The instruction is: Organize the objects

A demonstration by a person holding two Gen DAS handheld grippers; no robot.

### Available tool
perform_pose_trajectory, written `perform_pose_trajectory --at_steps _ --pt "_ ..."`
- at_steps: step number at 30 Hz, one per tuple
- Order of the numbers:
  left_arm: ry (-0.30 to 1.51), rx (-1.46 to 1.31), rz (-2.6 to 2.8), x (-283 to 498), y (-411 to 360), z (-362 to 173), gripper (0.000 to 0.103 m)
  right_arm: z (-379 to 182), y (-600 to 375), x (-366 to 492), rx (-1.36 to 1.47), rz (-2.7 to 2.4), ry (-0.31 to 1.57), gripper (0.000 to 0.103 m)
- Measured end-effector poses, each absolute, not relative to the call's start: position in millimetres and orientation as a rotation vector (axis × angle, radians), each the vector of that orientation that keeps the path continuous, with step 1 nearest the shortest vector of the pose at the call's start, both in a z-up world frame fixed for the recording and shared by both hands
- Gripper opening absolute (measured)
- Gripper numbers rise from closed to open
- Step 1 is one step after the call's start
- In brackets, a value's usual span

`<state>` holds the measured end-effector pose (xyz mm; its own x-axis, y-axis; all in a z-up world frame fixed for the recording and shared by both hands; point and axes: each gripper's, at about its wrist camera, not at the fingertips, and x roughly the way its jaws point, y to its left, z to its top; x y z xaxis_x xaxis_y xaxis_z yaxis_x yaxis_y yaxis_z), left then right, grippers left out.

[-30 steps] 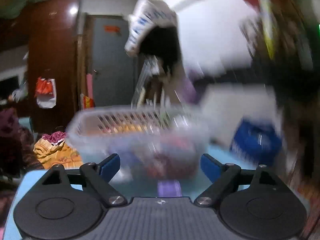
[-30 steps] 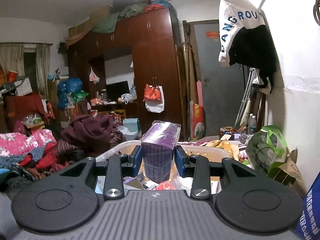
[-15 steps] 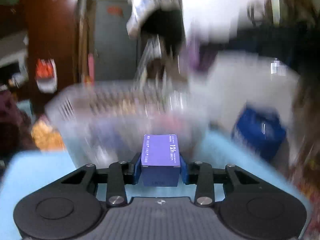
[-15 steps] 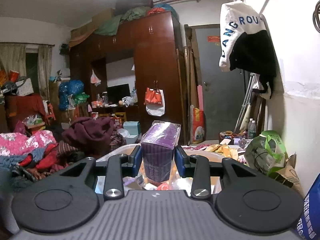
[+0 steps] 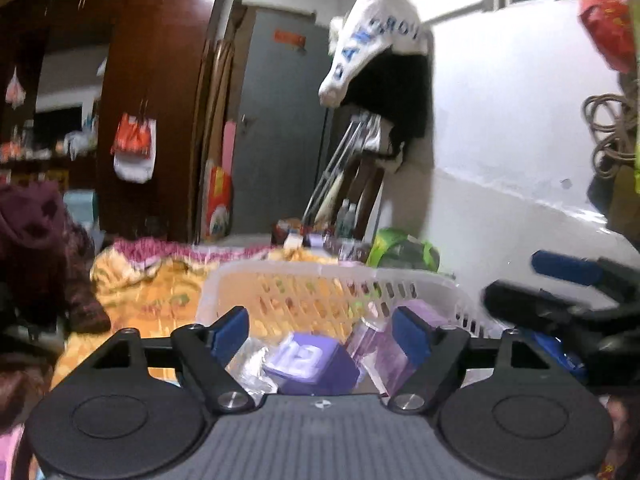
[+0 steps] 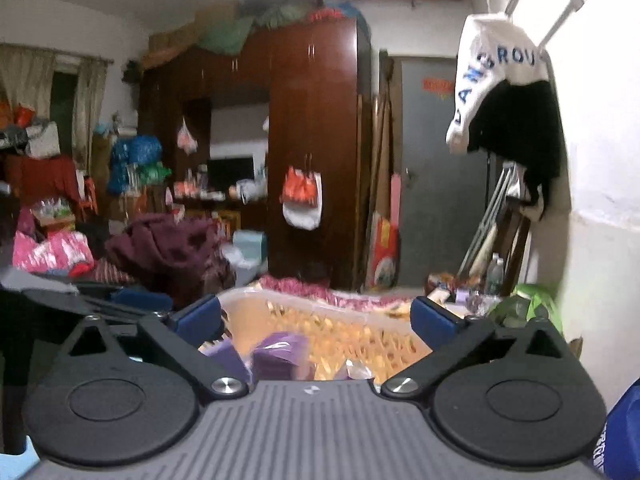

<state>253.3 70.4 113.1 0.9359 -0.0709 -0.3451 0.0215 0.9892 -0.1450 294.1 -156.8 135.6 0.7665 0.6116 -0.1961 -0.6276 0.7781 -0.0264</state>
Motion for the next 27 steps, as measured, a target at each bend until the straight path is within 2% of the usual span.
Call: perform_pose_trajectory --at_steps 2,5,9,14,27 --pt "0.357 -0.114 -0.035 245.7 69.5 115.6 0.103 136.6 -169.2 285.1 -0.057 0.689 0.197 0.103" --pt "0.339 -0.105 -0.039 232.1 70.6 113.1 0.103 128.7 -178.0 273.9 -0.076 0.597 0.259 0.103" --pt "0.341 -0.067 0.031 215.5 68.1 106.4 0.103 100.8 -185.1 246.5 -0.142 0.379 0.251 0.103" --pt "0.377 -0.105 -0.008 199.5 60.0 101.9 0.103 77.2 -195.1 216.9 -0.161 0.371 0.223 0.103" --pt "0.377 -0.075 -0.021 184.9 28.4 95.0 0.103 82.8 -216.5 220.8 -0.046 0.409 0.251 0.103"
